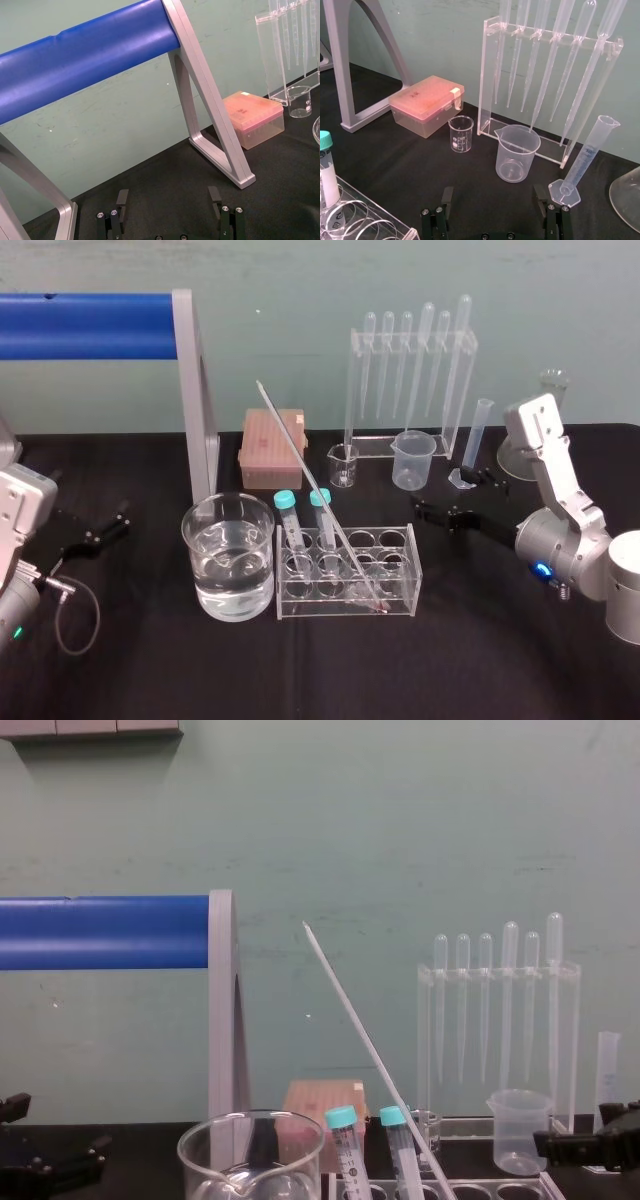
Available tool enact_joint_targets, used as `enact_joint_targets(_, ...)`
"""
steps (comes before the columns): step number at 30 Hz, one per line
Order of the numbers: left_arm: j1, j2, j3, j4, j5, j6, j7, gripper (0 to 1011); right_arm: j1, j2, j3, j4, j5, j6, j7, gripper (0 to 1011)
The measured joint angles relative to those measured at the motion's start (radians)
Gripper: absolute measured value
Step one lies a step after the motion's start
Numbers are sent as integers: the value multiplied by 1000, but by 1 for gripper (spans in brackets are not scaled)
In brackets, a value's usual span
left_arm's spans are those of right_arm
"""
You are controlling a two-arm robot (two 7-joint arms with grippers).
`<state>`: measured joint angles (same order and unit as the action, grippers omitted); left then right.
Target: Hold the thermometer with one hand and immerse one end into the beaker, then reinsert it into the test tube rack.
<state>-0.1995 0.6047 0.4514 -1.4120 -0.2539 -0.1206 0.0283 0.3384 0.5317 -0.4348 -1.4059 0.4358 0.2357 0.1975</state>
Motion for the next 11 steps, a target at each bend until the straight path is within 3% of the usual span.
enact_joint_targets(11,0,0,0,0,0,0,0,1008,-1,1,1,0,0,0,-1,1003)
